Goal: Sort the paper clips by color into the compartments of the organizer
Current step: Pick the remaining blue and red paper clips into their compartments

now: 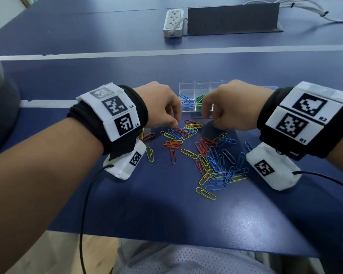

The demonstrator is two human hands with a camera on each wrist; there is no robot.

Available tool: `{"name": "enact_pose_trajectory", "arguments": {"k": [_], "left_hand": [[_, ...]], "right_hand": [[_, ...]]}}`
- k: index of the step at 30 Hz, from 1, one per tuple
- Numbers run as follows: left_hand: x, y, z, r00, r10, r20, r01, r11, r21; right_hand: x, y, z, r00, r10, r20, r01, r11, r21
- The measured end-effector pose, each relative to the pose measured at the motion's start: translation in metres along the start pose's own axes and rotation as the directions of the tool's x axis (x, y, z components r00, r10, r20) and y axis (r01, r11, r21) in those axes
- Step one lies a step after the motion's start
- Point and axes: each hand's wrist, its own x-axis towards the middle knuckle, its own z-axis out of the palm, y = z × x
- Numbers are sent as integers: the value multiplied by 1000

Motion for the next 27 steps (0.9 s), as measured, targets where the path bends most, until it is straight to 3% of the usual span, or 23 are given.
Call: {"name": "enact_pose_trajectory", "arguments": {"k": [5, 8, 11, 20, 27], "left_hand": [[2, 2, 1, 1000, -22, -13, 23, 999, 24], [6, 4, -1, 994, -21, -108, 24, 999, 32], [11, 7, -2, 981, -27, -192, 33, 999, 27], [14, 10, 1, 988, 3, -156, 9, 997, 77], [9, 18, 0, 981, 84, -175, -77, 996, 46]], "right_hand": [[10, 3, -15, 972, 9, -236, 4, 998, 58], [21, 2, -18, 954, 17, -300, 4, 998, 68], [27, 2, -16, 960, 28, -277, -14, 998, 54], [5, 17, -21, 957, 26, -288, -14, 999, 45], [-26, 18, -7, 1000, 5, -18, -4, 999, 34]]}}
